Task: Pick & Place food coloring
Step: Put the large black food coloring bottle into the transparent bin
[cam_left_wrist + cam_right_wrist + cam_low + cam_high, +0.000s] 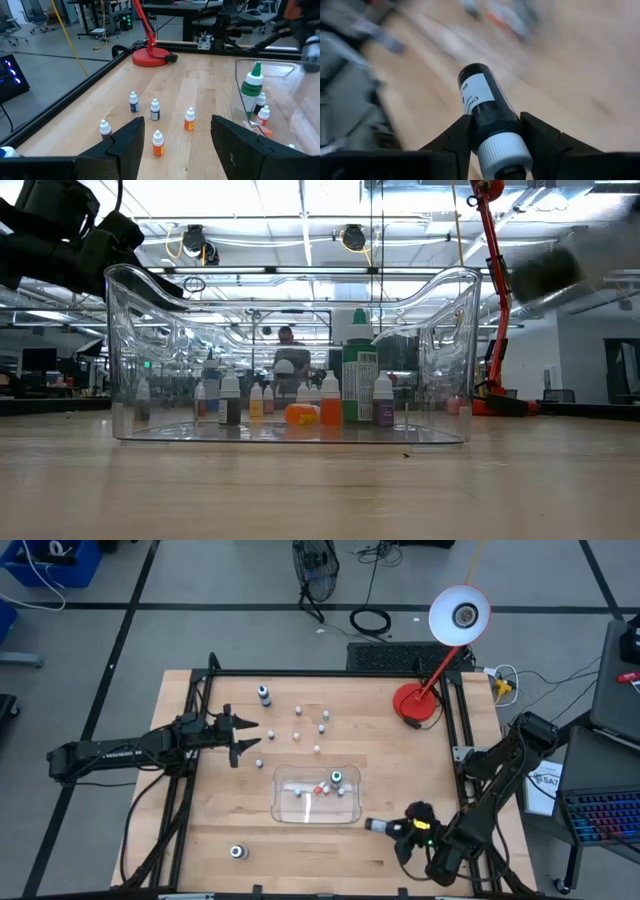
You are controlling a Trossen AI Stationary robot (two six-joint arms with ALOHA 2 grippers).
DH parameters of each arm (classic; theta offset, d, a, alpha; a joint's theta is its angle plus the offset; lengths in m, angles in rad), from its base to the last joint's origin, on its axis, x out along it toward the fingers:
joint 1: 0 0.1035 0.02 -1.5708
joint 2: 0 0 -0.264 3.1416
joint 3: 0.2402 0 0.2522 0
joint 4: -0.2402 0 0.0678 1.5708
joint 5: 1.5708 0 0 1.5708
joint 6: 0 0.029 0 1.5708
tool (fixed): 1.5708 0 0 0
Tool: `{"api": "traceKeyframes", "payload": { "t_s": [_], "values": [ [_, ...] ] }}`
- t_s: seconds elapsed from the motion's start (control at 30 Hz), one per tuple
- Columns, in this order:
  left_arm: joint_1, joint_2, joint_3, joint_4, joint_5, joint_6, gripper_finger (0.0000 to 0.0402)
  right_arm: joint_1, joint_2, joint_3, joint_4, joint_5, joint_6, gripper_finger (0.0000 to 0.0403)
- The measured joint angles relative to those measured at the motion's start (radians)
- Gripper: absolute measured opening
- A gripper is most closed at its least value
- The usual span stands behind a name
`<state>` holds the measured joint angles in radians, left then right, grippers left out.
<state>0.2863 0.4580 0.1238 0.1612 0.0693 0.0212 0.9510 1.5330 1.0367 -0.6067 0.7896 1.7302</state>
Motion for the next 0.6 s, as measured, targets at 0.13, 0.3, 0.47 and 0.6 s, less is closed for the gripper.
{"api": "traceKeyframes", "payload": {
  "t_s": [0.13, 0.3, 0.47, 0.6],
  "values": [
    [0.000, 0.000, 0.000, 0.000, 0.000, 0.000, 0.0228, -0.016, -0.004, 0.002, 0.272, 0.174, -0.373, 0.0132],
    [0.000, 0.000, 0.000, 0.000, 0.000, 0.000, 0.0228, -0.105, -0.033, 0.005, 0.730, 0.156, -1.040, 0.0132],
    [0.000, 0.000, 0.000, -0.002, 0.000, 0.000, 0.0228, -0.262, -0.047, 0.165, 0.700, -0.060, -1.326, 0.0132],
    [0.000, 0.000, 0.000, 0.000, 0.000, 0.000, 0.0228, -0.399, 0.009, 0.424, 0.278, -0.192, -1.248, 0.0132]
  ]
}}
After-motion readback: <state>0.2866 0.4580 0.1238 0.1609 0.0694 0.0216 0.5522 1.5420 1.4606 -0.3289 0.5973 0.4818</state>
